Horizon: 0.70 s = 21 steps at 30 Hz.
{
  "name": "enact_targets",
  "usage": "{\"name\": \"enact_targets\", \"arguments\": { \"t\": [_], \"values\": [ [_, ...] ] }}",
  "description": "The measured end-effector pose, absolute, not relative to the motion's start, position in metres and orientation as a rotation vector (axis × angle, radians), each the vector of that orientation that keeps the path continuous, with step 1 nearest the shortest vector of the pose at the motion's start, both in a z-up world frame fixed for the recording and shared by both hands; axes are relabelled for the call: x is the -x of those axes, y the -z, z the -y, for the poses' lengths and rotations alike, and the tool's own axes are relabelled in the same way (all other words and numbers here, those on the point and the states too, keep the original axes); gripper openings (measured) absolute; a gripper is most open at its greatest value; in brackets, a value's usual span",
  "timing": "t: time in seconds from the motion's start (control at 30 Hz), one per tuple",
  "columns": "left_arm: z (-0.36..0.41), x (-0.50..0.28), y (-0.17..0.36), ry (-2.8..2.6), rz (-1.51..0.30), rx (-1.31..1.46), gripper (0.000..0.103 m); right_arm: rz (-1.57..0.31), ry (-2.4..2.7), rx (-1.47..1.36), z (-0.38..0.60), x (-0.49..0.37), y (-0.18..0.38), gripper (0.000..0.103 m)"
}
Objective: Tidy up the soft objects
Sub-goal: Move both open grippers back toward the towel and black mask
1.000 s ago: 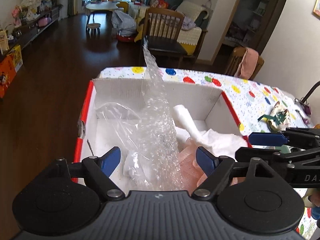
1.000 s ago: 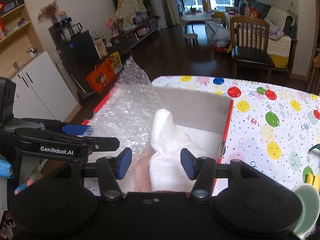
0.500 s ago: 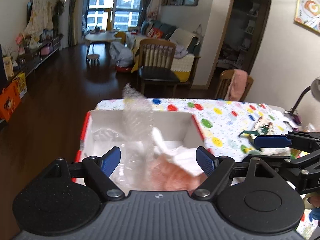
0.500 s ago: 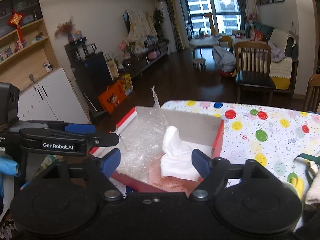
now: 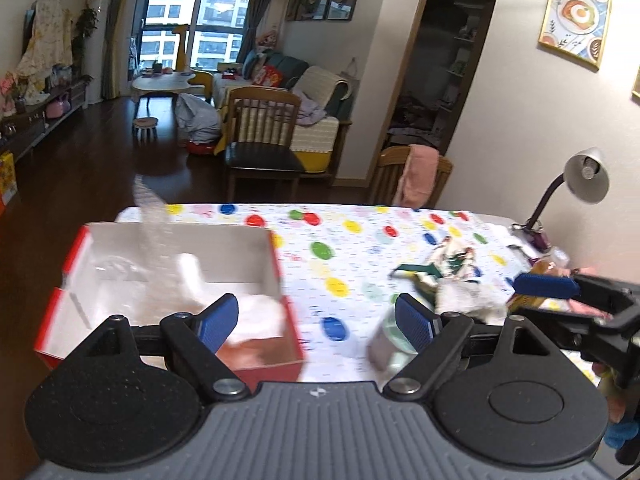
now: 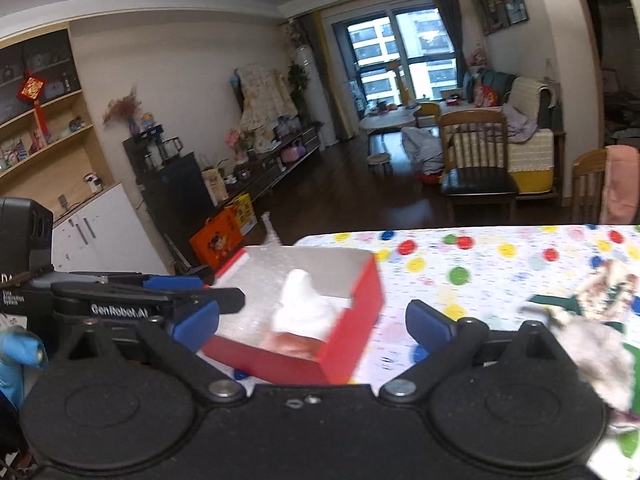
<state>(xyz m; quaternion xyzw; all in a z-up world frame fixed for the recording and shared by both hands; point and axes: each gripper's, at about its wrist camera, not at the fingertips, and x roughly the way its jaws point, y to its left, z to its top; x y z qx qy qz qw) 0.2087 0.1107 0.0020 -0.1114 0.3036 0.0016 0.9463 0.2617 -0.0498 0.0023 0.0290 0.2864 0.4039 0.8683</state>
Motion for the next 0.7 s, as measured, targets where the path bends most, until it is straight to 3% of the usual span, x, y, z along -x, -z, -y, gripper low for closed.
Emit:
{"name": "enact_targets", "arguments": {
  "t": [0.1,0.7],
  "values": [
    [-0.09,-0.215,0.001,0.014,-0.612,0.251,0.103,-0.598,-0.809,-0.067,0.082,-0.261,0.003,0.102],
    [0.047,-0.289,0.021,0.129,-0.584,0.219,0.103,-0.636,-0.591,-0.018,0.21,-0.28,0.07,0.102]
  ]
}}
